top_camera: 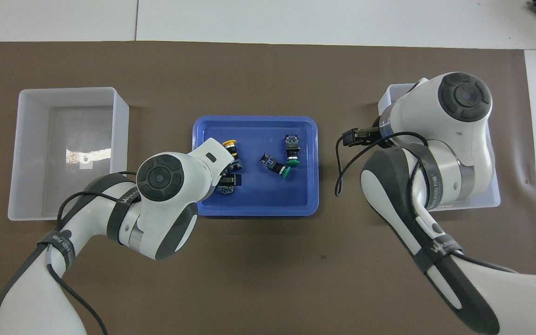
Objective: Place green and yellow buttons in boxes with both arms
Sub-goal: 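Move the left gripper and the right gripper over the blue tray buttons, then grasp a yellow button with the left gripper while the right gripper grasps a green button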
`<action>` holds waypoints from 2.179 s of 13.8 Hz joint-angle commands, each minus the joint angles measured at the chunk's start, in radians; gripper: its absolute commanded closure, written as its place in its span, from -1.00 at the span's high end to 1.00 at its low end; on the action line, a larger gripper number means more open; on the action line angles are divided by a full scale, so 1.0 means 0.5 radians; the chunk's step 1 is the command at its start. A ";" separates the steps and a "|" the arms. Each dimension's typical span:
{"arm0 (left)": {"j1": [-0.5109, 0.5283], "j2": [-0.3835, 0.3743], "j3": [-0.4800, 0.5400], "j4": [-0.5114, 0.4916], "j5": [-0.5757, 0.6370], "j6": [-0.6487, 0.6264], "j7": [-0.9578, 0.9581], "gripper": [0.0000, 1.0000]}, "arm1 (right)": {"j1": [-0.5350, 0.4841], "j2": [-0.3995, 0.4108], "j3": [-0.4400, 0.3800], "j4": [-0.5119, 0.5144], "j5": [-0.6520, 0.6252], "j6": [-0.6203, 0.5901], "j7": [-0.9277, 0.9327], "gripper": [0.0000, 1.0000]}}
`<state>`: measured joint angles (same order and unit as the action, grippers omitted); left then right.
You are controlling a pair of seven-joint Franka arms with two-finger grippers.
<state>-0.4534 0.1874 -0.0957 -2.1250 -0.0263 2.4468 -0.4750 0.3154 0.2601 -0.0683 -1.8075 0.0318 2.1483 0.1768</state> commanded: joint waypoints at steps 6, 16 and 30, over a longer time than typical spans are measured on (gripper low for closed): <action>-0.158 0.092 0.035 -0.091 -0.021 0.162 -0.108 1.00 | 0.213 0.161 0.035 0.010 0.130 0.296 0.251 1.00; -0.087 0.116 0.038 -0.076 -0.021 0.239 -0.108 -0.43 | 0.388 0.422 0.035 0.056 0.130 0.677 0.352 0.46; 0.145 -0.071 0.050 0.430 -0.018 -0.536 -0.072 -1.00 | 0.357 0.257 0.011 0.117 0.102 0.325 0.410 -1.00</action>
<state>-0.4308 0.1926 -0.0670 -1.9679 -0.0263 2.2770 -0.5225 0.5217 0.4654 -0.0620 -1.7695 0.0765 2.4031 0.3606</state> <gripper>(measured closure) 0.586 0.617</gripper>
